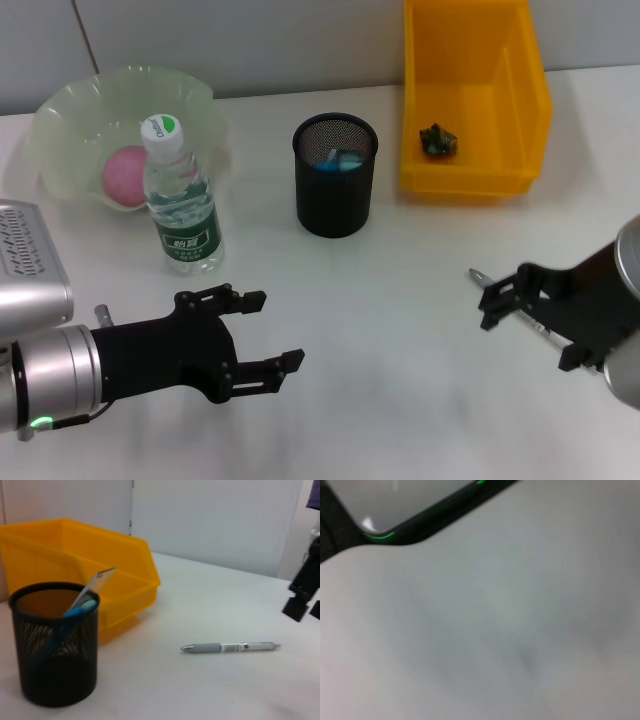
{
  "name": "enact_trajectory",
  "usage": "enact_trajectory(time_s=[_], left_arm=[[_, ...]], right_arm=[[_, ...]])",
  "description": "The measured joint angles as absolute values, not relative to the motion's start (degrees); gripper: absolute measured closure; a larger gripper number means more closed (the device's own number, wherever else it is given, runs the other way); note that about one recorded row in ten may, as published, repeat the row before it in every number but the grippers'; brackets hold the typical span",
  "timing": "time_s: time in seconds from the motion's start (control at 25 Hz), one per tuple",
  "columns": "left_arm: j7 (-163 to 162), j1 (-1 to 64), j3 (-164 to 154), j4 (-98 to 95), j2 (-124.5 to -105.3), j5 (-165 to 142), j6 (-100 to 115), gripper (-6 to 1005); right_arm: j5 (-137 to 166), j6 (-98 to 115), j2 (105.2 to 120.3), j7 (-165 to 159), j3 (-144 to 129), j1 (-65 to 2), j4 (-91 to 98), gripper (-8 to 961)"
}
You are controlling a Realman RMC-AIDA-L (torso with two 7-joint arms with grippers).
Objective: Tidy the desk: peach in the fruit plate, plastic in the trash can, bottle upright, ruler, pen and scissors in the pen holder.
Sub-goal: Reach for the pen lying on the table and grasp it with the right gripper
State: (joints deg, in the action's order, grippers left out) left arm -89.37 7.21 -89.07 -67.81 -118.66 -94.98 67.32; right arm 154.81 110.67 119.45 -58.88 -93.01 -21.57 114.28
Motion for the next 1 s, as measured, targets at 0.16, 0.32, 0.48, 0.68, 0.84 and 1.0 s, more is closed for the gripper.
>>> enact_trajectory(time_s=[0.16, 0.32, 0.48, 0.68, 0.84, 1.0], left_arm=[[-88.6, 7.3, -90.5, -65.4, -118.79, -94.3, 64.1, 175], [-88.5, 7.7, -91.8, -64.1, -118.73, -93.2, 62.3, 174], [-88.6, 7.6, -92.1, -64.1, -118.74, -93.0, 62.0, 175], [-88.7, 7.3, -92.4, -64.1, -118.74, -92.6, 62.0, 174], [-88.6, 6.2, -92.6, -62.8, -118.72, -90.9, 61.9, 174], [-88.0, 6.0, -92.6, -60.6, -118.79, -89.6, 61.5, 175]], right_arm=[[154.8, 110.7, 119.29, -52.2, -91.9, -19.6, 114.3, 153], [152.4, 110.3, 119.32, -42.5, -86.7, -17.3, 114.8, 155], [150.5, 109.8, 119.25, -38.3, -83.1, -16.9, 113.3, 158], [152.1, 107.4, 119.19, -34.0, -82.3, -16.9, 110.5, 188], [152.6, 106.4, 119.16, -29.8, -81.3, -16.9, 110.0, 209], [153.5, 106.8, 119.14, -26.5, -81.2, -17.1, 109.7, 209]])
